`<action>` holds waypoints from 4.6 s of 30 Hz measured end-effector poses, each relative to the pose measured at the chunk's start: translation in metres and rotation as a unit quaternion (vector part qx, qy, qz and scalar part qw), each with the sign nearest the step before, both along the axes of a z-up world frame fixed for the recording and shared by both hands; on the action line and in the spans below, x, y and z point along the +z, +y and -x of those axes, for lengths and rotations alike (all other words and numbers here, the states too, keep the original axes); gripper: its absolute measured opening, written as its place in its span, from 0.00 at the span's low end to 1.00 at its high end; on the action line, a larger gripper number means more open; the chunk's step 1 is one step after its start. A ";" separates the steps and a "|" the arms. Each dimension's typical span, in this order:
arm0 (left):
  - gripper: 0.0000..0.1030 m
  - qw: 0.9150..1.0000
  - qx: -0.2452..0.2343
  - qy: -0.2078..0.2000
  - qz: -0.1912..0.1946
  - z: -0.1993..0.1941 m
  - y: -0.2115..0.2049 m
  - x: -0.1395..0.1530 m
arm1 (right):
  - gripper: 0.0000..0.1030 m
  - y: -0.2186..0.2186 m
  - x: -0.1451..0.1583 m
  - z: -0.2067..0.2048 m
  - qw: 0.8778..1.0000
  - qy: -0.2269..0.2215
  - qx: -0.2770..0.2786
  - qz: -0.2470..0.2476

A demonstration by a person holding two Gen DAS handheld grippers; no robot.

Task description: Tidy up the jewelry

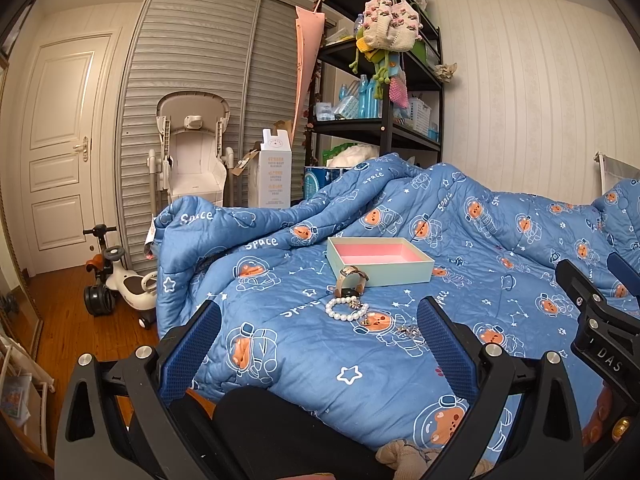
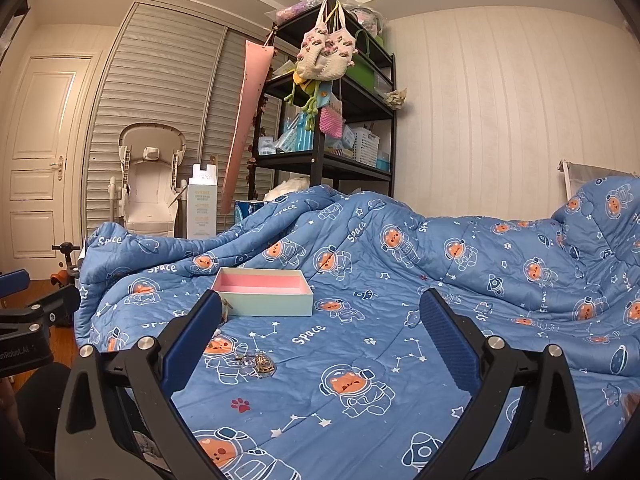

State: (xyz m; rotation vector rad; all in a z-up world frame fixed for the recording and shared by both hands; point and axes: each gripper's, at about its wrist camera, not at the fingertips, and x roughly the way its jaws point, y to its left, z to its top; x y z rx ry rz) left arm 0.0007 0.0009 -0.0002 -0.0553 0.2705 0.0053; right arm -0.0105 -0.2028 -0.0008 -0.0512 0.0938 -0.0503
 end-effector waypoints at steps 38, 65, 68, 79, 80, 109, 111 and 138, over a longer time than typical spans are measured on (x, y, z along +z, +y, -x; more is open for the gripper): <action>0.94 0.999 -0.041 0.015 0.011 0.000 0.005 -0.011 | 0.95 0.000 -0.009 -0.016 0.999 0.025 0.026 -0.008; 0.94 0.967 -0.106 0.231 0.014 -0.136 0.016 -0.053 | 0.95 0.016 -0.090 -0.197 0.900 0.383 0.209 0.003; 0.93 0.961 -0.110 0.255 0.020 -0.161 0.021 -0.059 | 0.93 0.020 -0.097 -0.211 0.892 0.397 0.219 0.011; 0.65 0.946 -0.132 0.296 0.023 -0.239 0.022 -0.073 | 0.79 0.030 -0.116 -0.238 0.874 0.422 0.239 0.034; 0.63 0.942 -0.137 0.305 0.022 -0.246 0.020 -0.076 | 0.78 0.031 -0.117 -0.239 0.873 0.423 0.241 0.034; 0.09 0.936 -0.202 0.287 -0.006 -0.250 -0.024 -0.061 | 0.49 0.025 -0.099 -0.239 0.883 0.387 0.265 0.014; 0.09 0.936 -0.209 0.283 -0.007 -0.247 -0.028 -0.056 | 0.49 0.023 -0.094 -0.239 0.884 0.384 0.268 0.009; 0.09 0.934 -0.227 0.275 -0.012 -0.373 -0.055 0.015 | 0.49 0.015 -0.032 -0.412 0.894 0.366 0.256 0.035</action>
